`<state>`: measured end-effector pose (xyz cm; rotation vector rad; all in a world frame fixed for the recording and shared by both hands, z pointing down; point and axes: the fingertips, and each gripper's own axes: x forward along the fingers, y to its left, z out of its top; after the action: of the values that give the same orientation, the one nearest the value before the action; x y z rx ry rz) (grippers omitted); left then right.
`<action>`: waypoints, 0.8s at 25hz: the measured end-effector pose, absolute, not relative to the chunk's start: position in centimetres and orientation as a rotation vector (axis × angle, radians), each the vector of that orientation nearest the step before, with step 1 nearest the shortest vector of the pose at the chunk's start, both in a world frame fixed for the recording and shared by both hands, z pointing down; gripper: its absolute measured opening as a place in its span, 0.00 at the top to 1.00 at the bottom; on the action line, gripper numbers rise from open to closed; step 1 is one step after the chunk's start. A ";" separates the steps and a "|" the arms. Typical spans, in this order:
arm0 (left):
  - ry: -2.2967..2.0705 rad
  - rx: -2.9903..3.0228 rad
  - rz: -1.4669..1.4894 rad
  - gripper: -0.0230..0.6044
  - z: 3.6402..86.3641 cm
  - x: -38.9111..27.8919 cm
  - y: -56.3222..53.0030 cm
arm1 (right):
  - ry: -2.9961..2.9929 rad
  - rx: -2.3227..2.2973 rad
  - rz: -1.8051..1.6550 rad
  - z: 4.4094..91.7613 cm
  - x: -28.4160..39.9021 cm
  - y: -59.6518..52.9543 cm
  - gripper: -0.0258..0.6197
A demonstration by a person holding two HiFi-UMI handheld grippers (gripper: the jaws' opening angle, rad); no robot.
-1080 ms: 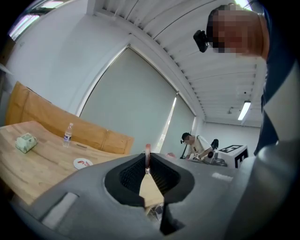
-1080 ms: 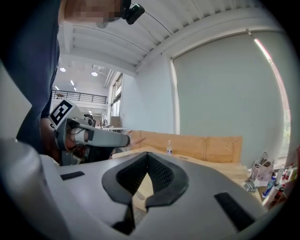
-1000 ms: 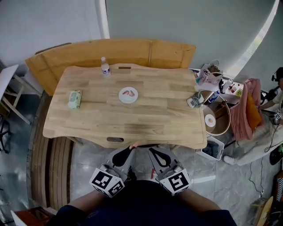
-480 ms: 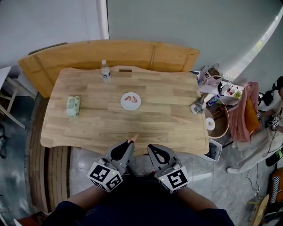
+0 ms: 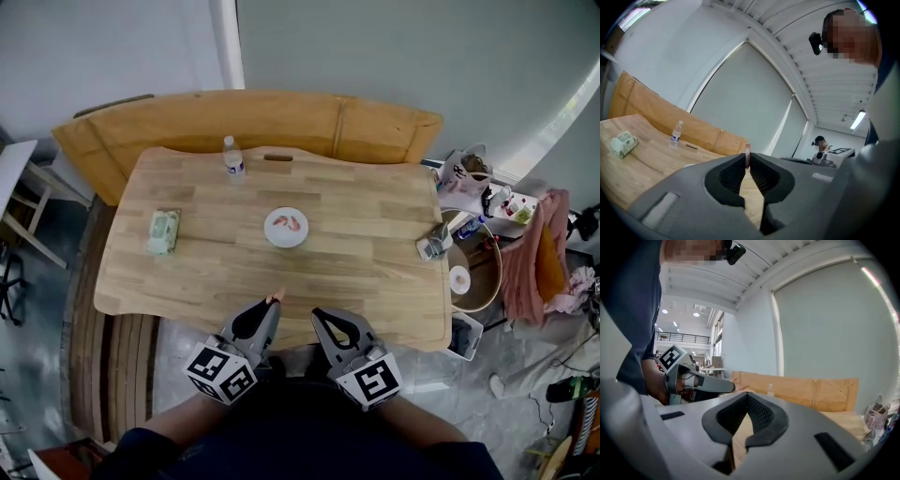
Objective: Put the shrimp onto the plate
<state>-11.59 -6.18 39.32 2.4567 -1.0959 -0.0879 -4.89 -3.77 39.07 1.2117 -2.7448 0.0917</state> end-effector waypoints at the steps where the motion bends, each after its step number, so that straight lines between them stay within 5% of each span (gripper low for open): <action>1: -1.109 2.447 -0.084 0.91 39.4 -11.4 -6.7 | -2.755 1.202 0.094 39.0 -4.6 -4.3 0.95; 20: -1.218 2.153 -0.060 0.91 50.1 -9.6 -20.2 | -2.794 1.071 0.145 40.9 -0.6 -11.3 0.95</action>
<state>-9.60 -20.16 50.07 2.1535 -1.2178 -0.0602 -0.56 -11.31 40.90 1.0709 -2.7937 0.1451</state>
